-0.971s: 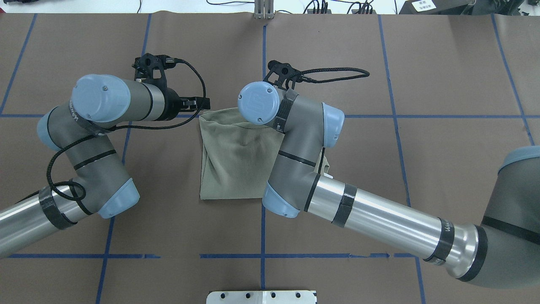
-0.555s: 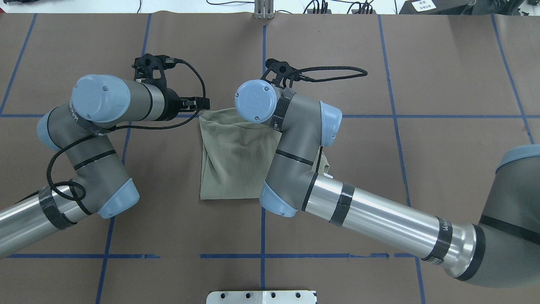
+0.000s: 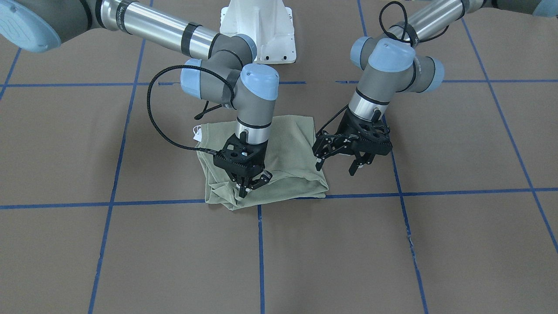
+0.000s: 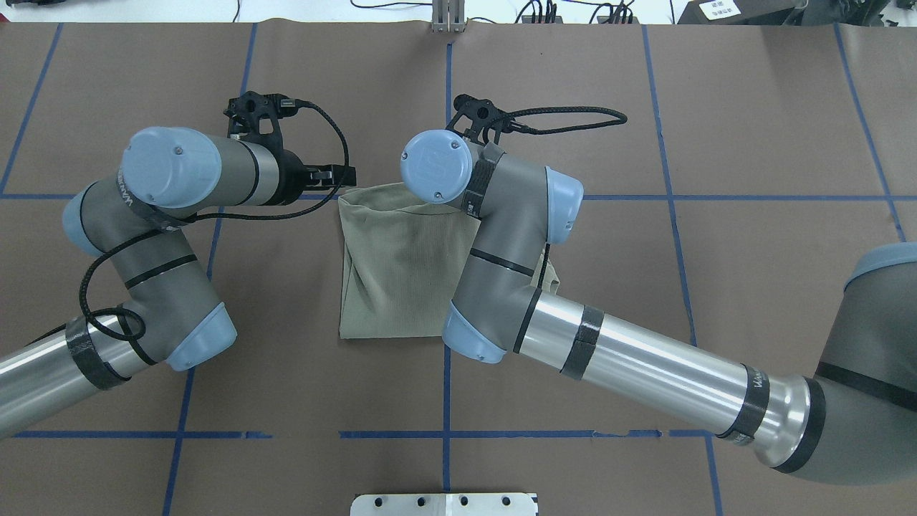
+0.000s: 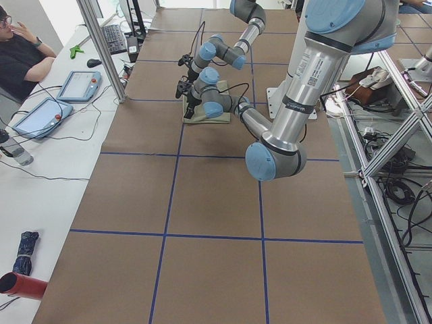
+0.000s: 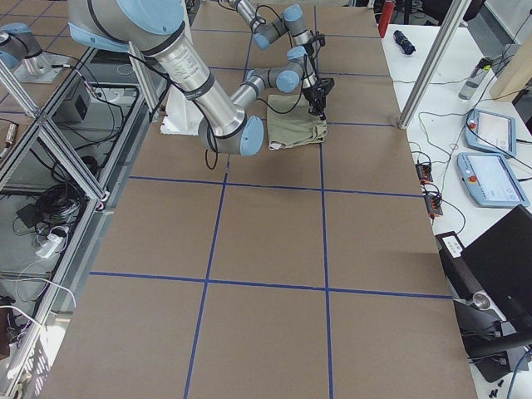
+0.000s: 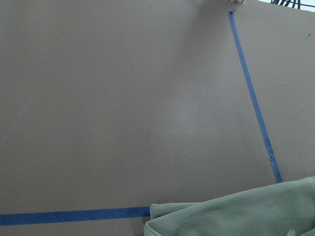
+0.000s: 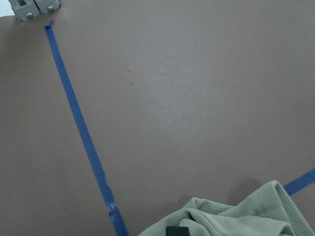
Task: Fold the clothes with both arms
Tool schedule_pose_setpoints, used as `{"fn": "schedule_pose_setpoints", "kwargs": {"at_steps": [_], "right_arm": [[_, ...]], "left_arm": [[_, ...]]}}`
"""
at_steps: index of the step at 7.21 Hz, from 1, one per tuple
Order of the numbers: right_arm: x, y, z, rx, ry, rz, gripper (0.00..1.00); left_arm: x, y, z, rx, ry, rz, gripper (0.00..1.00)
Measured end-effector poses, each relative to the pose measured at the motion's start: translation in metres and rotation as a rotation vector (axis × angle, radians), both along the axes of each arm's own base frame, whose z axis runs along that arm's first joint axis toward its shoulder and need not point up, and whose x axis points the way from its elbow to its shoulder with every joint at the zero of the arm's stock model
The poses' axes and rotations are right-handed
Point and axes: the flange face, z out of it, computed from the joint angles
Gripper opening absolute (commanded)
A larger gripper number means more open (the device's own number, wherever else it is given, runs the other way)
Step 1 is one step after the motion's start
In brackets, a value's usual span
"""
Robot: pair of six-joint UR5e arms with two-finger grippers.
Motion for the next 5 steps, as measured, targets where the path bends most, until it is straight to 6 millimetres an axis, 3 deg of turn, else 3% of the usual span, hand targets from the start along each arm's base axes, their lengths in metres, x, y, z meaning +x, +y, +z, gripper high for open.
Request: {"fn": "schedule_pose_setpoints", "kwargs": {"at_steps": [4,5], "right_arm": [[0.005,-0.024,0.029,-0.029,0.057,0.036,0.0],[0.006,-0.026,0.032,-0.027,0.068,0.039,0.14]], "left_arm": [[-0.002,0.001,-0.002,-0.001,0.008,-0.003,1.0],[-0.003,0.001,-0.001,-0.003,0.007,-0.004,1.0]]}}
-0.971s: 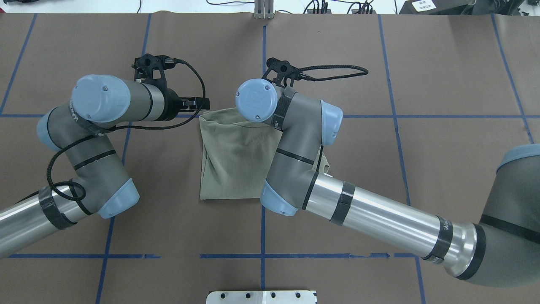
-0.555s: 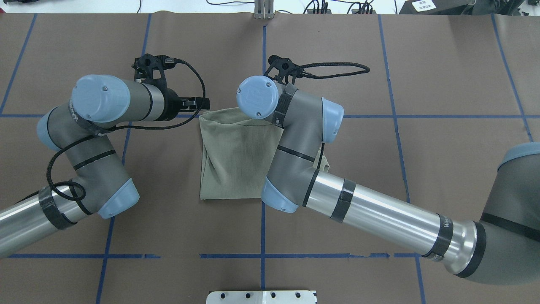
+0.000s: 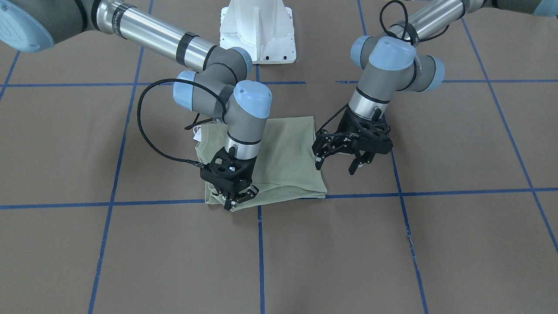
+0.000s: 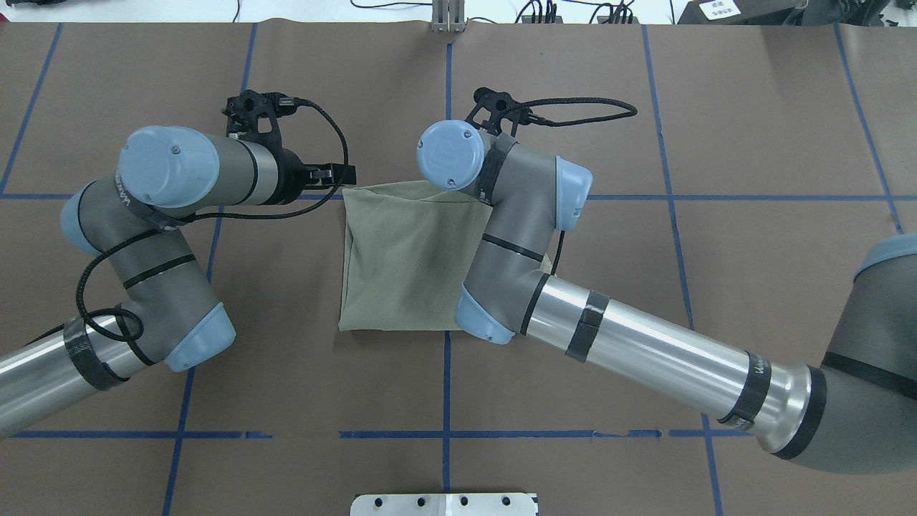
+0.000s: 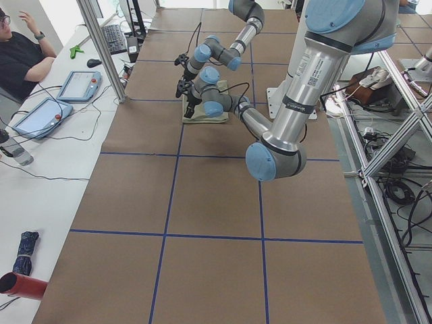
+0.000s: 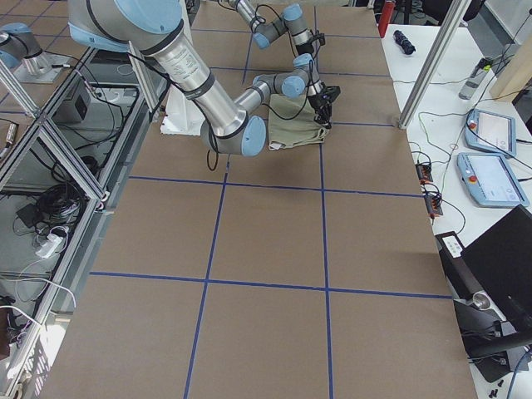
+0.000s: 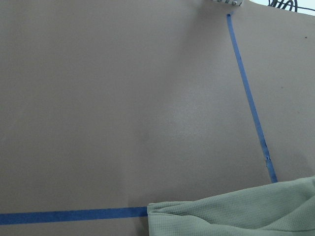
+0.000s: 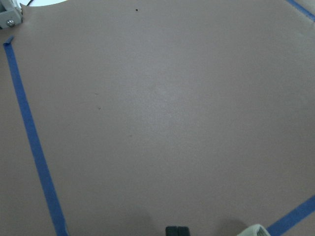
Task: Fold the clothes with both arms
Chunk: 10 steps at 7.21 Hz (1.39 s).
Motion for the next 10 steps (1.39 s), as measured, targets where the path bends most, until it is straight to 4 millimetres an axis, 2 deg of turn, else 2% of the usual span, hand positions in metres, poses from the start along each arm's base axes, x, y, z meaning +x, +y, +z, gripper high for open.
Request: {"fn": "schedule_pose_setpoints", "kwargs": {"at_steps": [1,3,5,6,7,8,9,10], "right_arm": [[0.0,-0.002,0.003,0.005,0.013,0.003,0.99],[0.005,-0.009,0.005,0.04,0.053,-0.044,1.0],[0.029,-0.025,-0.008,0.041,0.03,-0.168,1.0],[0.056,-0.039,-0.021,0.033,-0.016,-0.253,1.0],[0.091,-0.055,-0.027,0.031,-0.06,-0.334,1.0],[0.131,-0.068,-0.018,0.046,-0.083,-0.414,1.0],[0.175,-0.076,0.0,0.067,-0.084,-0.489,1.0],[0.222,-0.08,0.022,0.083,-0.066,-0.557,1.0]], "left_arm": [[0.0,0.0,0.001,-0.001,-0.001,0.0,1.0],[0.0,0.001,0.002,-0.003,-0.003,0.003,1.0],[0.002,0.002,0.004,-0.007,-0.01,0.011,1.0],[0.002,0.003,0.003,-0.007,-0.007,0.013,1.0],[-0.001,0.005,-0.004,-0.001,0.004,0.021,1.0],[-0.013,0.007,-0.006,-0.001,0.006,0.046,1.0],[-0.039,0.01,-0.002,0.02,-0.022,0.089,1.0],[-0.078,0.012,0.004,0.072,-0.088,0.133,1.0]]}}
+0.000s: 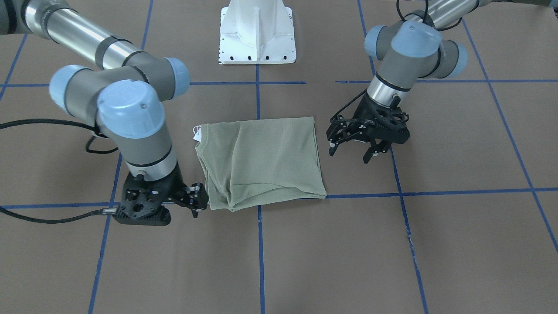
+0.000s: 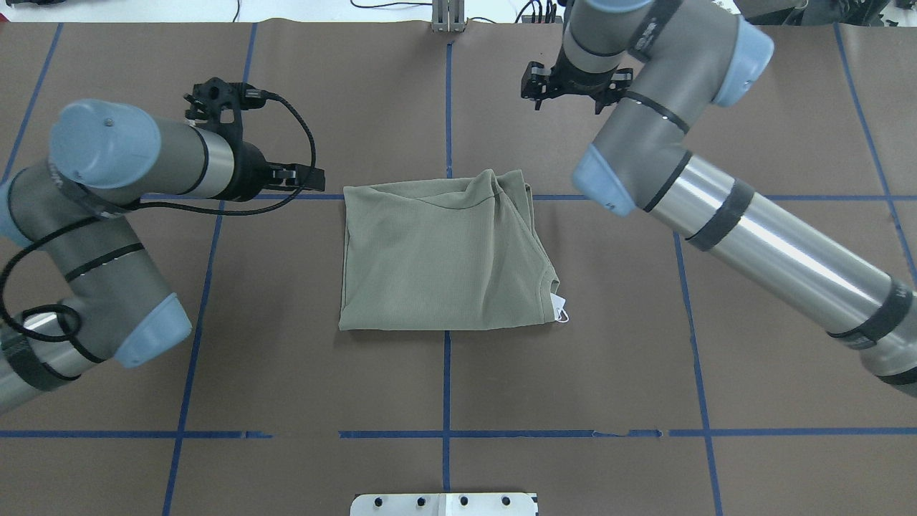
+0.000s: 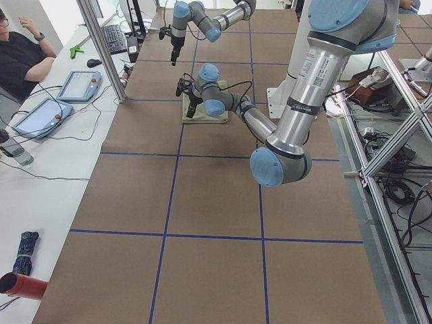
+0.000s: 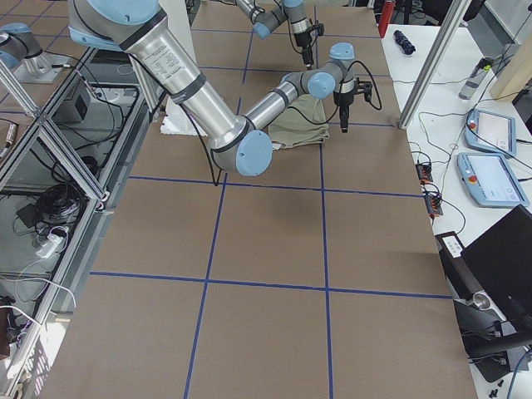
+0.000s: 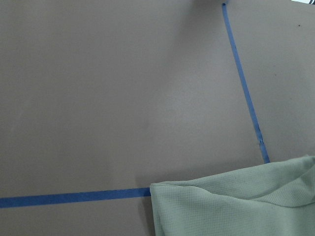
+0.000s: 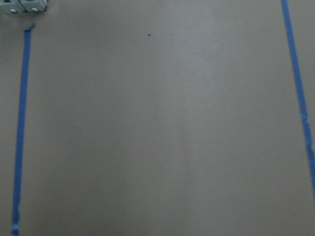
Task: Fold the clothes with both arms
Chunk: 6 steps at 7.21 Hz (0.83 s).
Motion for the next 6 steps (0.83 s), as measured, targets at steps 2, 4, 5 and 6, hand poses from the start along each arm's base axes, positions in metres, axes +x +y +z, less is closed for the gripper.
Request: {"fn": "schedule_pose_setpoints", "kwargs": {"at_steps": [2,4,5,6], "right_arm": [[0.11,0.002,0.048,0.049,0.054,-0.132,1.0],[0.248,0.011,0.131,0.104,0.109,-0.297,1.0],[0.311,0.026,0.186,0.124,0.118,-0.378,1.0],[0.358,0.05,0.239,0.114,0.108,-0.421,1.0]], "left_arm": [[-0.092,-0.007,0.023,0.097,-0.179,0.071,1.0],[-0.224,-0.029,0.086,0.19,-0.381,0.151,1.0],[-0.295,-0.033,0.125,0.175,-0.421,0.185,1.0],[-0.343,-0.023,0.162,0.112,-0.401,0.209,1.0]]}}
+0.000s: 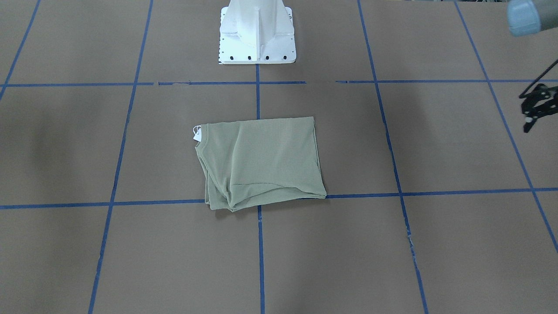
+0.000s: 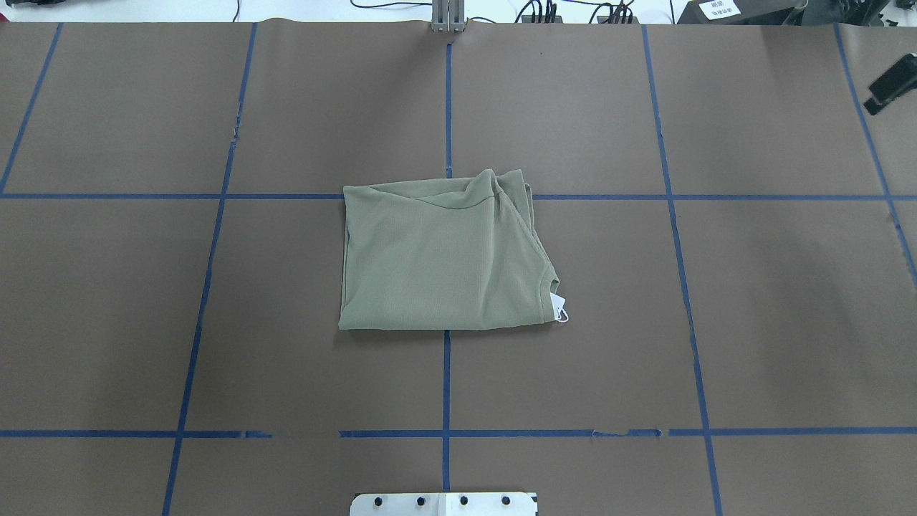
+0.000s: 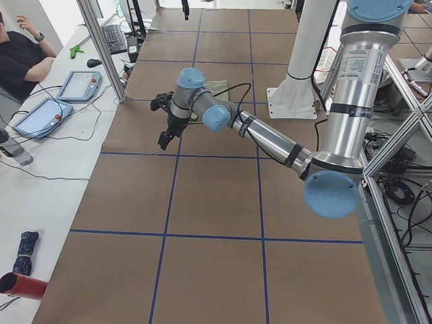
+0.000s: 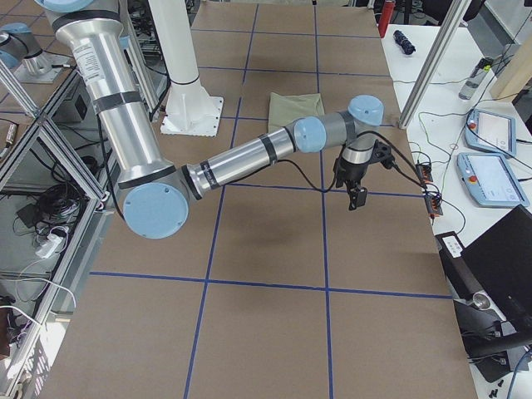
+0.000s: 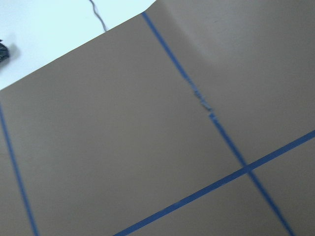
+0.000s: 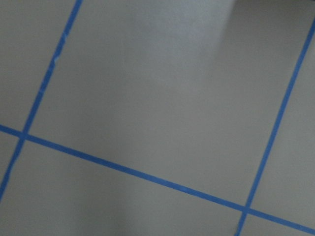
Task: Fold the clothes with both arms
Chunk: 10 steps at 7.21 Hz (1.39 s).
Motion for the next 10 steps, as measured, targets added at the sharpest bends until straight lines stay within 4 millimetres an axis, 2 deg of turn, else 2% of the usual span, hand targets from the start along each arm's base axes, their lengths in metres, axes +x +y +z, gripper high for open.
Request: {"fn": "schedule_pose_setpoints", "kwargs": {"at_steps": [1,2,3,4,5,6,8,10], "right_arm": [[0.035,0.037,0.057,-0.058,-0.005,-0.002,1.0],[0.06,0.077,0.106,-0.132,-0.006,0.019,1.0],[0.077,0.112,0.138,-0.182,-0.011,0.048,1.0],[0.089,0.139,0.155,-0.204,-0.022,0.074,1.0],[0.094,0.156,0.161,-0.215,-0.039,0.09,1.0],[0.096,0.165,0.164,-0.221,-0.049,0.096,1.0],[0.097,0.17,0.166,-0.225,-0.056,0.097,1.0],[0.097,0.171,0.167,-0.226,-0.057,0.097,1.0]], "left_arm": [[-0.029,0.019,0.041,-0.09,0.022,-0.007,1.0],[-0.049,0.034,0.077,-0.165,0.034,-0.03,1.0],[-0.064,0.044,0.103,-0.217,0.041,-0.055,1.0],[-0.071,0.052,0.121,-0.261,0.044,-0.068,1.0],[-0.073,0.065,0.138,-0.308,0.066,-0.067,1.0],[-0.071,0.079,0.15,-0.352,0.116,-0.055,1.0],[-0.067,0.094,0.158,-0.4,0.18,-0.038,1.0],[-0.066,0.096,0.162,-0.413,0.18,-0.04,1.0]]}}
